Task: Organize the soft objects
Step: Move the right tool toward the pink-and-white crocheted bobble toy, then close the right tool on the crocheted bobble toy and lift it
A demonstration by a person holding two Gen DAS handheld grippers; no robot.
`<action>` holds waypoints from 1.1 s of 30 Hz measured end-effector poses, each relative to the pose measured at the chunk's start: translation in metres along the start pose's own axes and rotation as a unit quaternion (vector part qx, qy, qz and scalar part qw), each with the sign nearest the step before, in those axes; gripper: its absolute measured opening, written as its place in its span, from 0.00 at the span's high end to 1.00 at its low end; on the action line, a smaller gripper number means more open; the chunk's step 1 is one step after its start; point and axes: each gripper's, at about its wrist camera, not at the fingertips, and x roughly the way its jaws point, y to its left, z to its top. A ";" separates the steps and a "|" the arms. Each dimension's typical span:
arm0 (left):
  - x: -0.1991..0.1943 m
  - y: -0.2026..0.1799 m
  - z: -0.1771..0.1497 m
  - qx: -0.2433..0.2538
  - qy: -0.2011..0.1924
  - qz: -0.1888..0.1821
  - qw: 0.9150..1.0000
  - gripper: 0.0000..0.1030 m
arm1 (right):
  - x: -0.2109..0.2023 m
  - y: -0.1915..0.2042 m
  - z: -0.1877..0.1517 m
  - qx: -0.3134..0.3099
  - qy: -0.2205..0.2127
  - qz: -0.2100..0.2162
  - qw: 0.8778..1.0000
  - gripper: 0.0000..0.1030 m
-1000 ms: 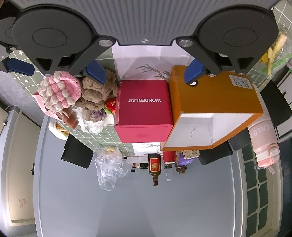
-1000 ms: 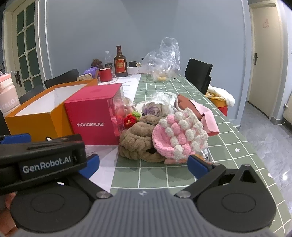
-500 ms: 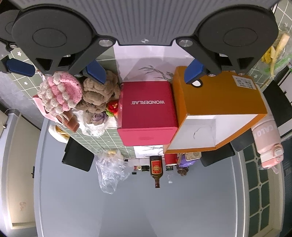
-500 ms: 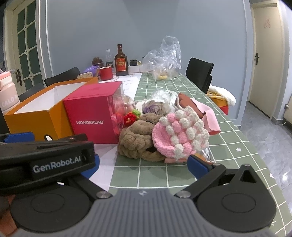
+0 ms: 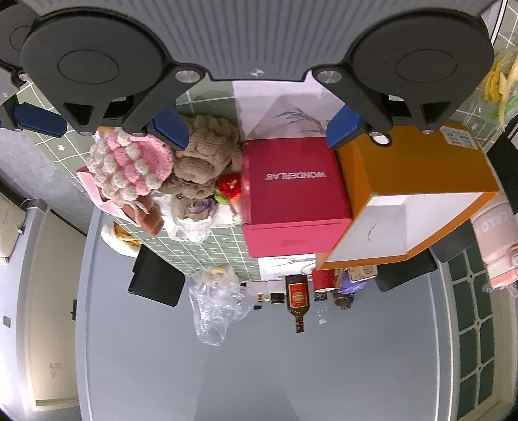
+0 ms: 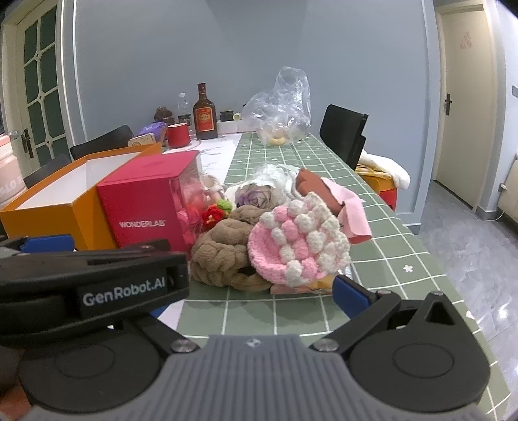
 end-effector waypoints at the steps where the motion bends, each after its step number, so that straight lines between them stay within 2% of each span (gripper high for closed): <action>1: 0.000 -0.002 0.000 0.003 -0.003 -0.002 1.000 0.00 | 0.000 -0.002 0.000 0.000 0.000 -0.002 1.000 0.03; 6: -0.001 -0.013 -0.002 0.022 -0.030 -0.007 0.999 0.00 | -0.002 -0.011 -0.001 -0.001 0.001 -0.011 1.000 0.03; 10: 0.003 -0.019 -0.002 0.026 -0.032 -0.019 0.999 0.00 | -0.002 -0.015 -0.001 -0.007 -0.004 -0.024 1.000 0.03; 18: 0.007 -0.024 0.002 0.033 -0.041 -0.012 0.999 0.00 | 0.004 -0.021 0.000 0.012 -0.005 -0.020 1.000 0.03; 23: 0.010 -0.025 0.002 0.033 -0.042 -0.022 0.998 0.00 | 0.004 -0.025 -0.001 0.016 -0.006 -0.012 1.000 0.03; 27: 0.015 -0.028 -0.004 0.046 -0.067 -0.028 0.996 0.00 | 0.008 -0.032 -0.008 0.016 -0.007 -0.006 1.000 0.03; 31: 0.021 -0.011 -0.014 0.013 -0.094 -0.055 0.994 0.00 | 0.014 -0.041 -0.018 0.002 0.002 -0.018 1.000 0.02; 33: 0.031 -0.001 -0.020 0.001 -0.082 -0.080 0.993 0.00 | 0.017 -0.047 -0.022 0.004 0.007 -0.035 0.999 0.03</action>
